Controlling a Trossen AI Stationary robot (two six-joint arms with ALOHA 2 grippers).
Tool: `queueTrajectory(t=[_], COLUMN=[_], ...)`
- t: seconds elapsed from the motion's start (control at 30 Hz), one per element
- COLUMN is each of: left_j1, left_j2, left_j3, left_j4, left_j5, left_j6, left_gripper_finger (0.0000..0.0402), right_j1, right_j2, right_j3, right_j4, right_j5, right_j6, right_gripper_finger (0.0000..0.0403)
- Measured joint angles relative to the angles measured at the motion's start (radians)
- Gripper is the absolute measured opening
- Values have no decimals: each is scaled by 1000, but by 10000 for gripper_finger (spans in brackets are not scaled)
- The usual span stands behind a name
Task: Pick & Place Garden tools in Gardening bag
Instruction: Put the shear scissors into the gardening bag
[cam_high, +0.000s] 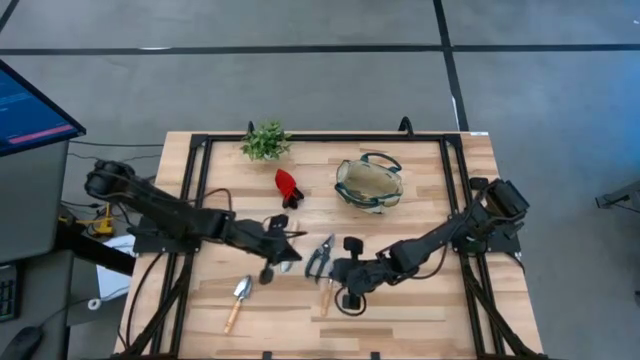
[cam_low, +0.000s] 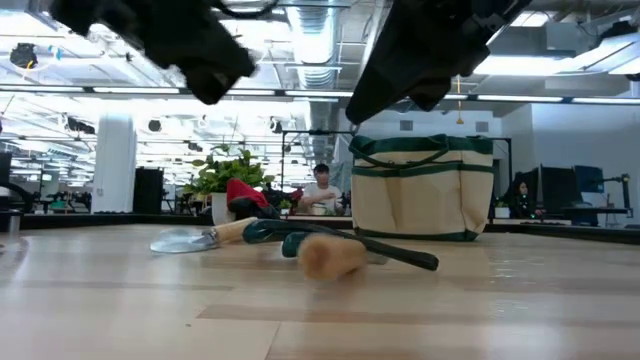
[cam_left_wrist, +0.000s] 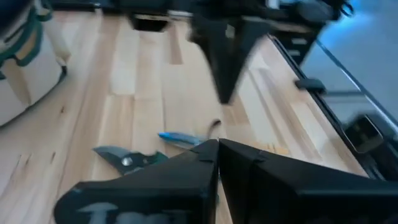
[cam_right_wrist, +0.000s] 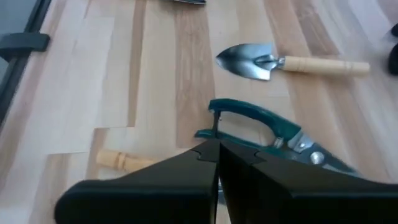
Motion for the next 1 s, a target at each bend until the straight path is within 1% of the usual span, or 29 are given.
queueTrajectory(t=[0.2, 0.23, 0.37, 0.57, 0.63, 0.73, 0.87, 1.0], left_j1=[-71, -80, -112, -151, -160, -180, -219, -250], left_j2=[-152, -175, -264, -362, -386, -424, -465, -498], left_j3=[-125, -147, -229, -298, -306, -308, -308, -308], left_j4=[35, 44, 106, 149, 147, 151, 149, 147], left_j5=[-77, -80, -80, -84, -83, -83, -67, -67], left_j6=[69, 85, 86, 88, 89, 98, 161, 167], left_gripper_finger=[2, 2, 2, 2, 2, 2, 2, 2], right_j1=[-58, -68, -106, -137, -142, -141, -143, -155], right_j2=[1, 1, 1, 1, 1, 2, 2, 67], right_j3=[0, 0, 0, 0, 0, 0, 0, -1], right_j4=[75, 86, 97, 95, 93, 93, 93, 121], right_j5=[-2, -6, -77, -81, -81, -78, -77, -78], right_j6=[-84, -100, -173, -193, -210, -213, -213, -213], right_gripper_finger=[0, 0, 0, 6, 19, 52, 94, 121])
